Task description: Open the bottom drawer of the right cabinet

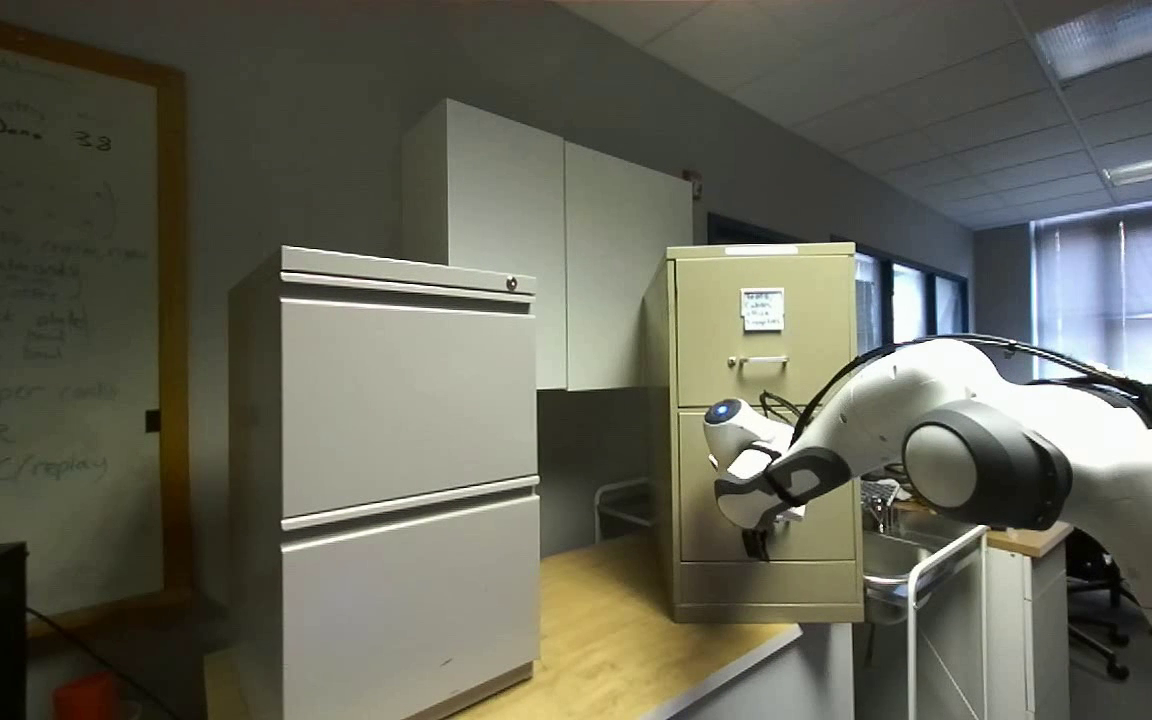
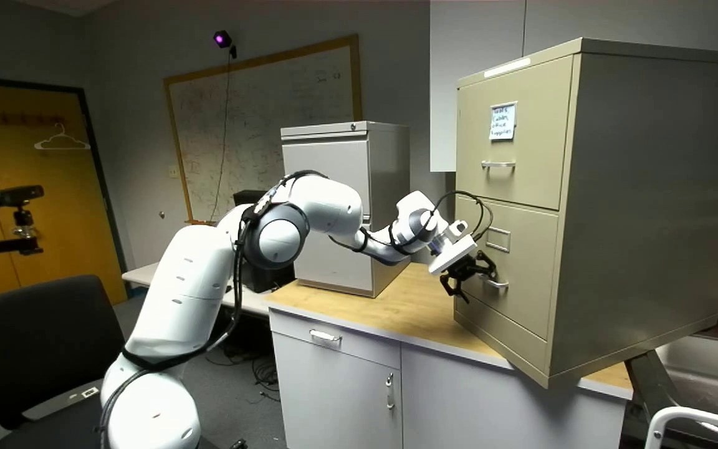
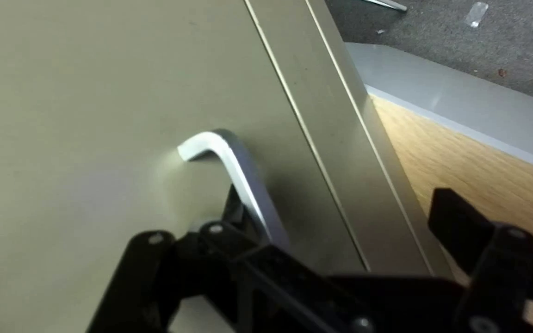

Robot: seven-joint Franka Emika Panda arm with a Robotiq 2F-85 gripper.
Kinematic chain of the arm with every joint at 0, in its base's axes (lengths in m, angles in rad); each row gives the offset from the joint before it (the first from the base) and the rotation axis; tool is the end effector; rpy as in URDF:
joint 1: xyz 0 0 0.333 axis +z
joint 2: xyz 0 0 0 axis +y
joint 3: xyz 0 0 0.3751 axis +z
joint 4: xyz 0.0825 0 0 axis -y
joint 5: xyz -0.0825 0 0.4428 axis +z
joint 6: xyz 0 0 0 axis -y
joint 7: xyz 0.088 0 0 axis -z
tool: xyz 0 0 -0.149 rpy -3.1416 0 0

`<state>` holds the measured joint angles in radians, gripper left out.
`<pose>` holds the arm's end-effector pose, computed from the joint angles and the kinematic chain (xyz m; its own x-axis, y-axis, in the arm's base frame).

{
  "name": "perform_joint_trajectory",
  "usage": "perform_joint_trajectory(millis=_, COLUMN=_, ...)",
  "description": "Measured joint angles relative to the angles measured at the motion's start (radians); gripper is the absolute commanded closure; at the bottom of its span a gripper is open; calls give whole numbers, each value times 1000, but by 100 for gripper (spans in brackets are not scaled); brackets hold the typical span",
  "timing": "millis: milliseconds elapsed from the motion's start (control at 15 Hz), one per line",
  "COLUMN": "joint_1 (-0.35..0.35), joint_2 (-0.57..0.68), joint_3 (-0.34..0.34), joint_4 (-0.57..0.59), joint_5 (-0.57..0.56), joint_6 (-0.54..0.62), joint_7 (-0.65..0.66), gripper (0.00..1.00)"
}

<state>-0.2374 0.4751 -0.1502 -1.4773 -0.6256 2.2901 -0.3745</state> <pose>0.7576 -0.3208 0.4443 0.9410 0.3360 -0.0396 0.2851 -0.7244 0.6277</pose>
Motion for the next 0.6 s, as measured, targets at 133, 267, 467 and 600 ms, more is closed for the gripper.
perform_joint_trajectory(millis=133, joint_1=0, joint_2=3, joint_3=0, joint_4=11, joint_5=16, joint_6=-1, joint_7=-13, gripper=40)
perform_joint_trajectory(millis=267, joint_1=0, joint_2=9, joint_3=-1, joint_4=27, joint_5=24, joint_6=0, joint_7=-25, gripper=55)
perform_joint_trajectory(millis=467, joint_1=-2, joint_2=9, joint_3=-5, joint_4=44, joint_5=27, joint_6=-1, joint_7=-38, gripper=77)
perform_joint_trajectory(millis=600, joint_1=-4, joint_2=10, joint_3=-7, joint_4=56, joint_5=27, joint_6=-1, joint_7=-55, gripper=90)
